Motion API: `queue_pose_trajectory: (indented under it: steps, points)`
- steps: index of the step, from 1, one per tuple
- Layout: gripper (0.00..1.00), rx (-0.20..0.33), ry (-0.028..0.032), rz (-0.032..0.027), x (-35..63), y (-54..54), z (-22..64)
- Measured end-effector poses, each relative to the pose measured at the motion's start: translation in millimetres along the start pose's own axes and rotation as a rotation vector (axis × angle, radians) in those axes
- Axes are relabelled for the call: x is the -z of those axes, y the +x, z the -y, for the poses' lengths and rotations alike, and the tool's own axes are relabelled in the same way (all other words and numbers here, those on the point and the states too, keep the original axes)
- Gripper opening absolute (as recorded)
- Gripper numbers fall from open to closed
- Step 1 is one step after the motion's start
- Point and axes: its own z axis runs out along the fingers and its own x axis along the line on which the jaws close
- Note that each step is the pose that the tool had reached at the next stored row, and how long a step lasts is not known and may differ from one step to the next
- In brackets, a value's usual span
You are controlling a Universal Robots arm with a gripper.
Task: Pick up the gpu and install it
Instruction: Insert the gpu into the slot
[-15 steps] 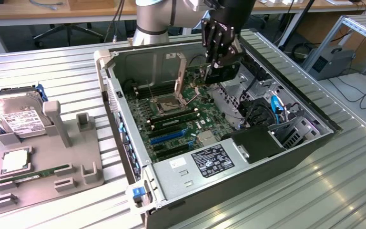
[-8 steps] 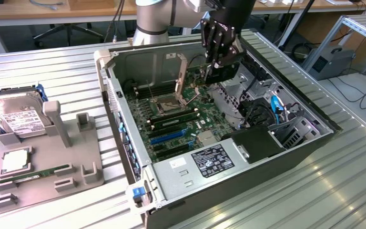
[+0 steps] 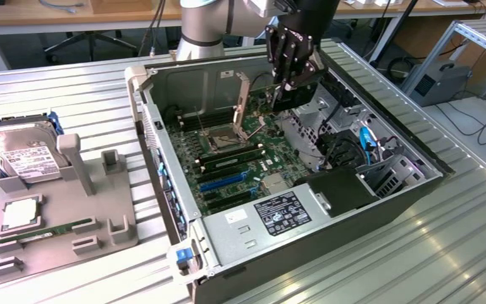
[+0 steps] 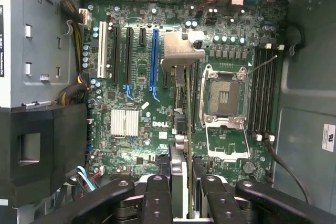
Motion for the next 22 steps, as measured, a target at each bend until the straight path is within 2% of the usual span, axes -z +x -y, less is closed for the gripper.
queue_pose_trajectory:
  steps: [12, 18, 22]
  points:
    - [0.27, 0.001, 0.0002, 0.0002, -0.1, 0.2, -0.2]
    - [0.27, -0.004, 0.0001, -0.0001, -1.0, 0.0, -11.5]
    - [0.27, -0.04, 0.0001, 0.0, -2.0, 0.0, -11.8]
